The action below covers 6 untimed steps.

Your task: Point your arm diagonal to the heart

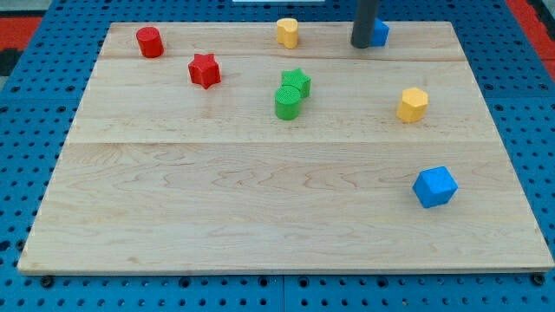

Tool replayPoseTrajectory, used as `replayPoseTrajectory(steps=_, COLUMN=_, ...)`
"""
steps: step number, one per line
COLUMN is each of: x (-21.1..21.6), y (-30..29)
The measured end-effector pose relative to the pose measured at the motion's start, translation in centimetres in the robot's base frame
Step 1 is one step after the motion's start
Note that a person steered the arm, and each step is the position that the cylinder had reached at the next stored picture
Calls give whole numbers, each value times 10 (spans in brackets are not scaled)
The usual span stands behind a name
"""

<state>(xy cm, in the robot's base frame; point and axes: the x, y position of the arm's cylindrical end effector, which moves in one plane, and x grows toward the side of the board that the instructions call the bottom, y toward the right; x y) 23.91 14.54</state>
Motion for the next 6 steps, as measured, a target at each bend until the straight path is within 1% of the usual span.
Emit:
replayPoseTrajectory(steps=1, x=4, y=31)
replayPoseTrajectory(steps=2, x=35, y=19)
replayPoseTrajectory(steps=3, x=56, y=19)
replayPoseTrajectory(steps=4, x=64, y=19)
replayPoseTrajectory(steps=6, x=65, y=19)
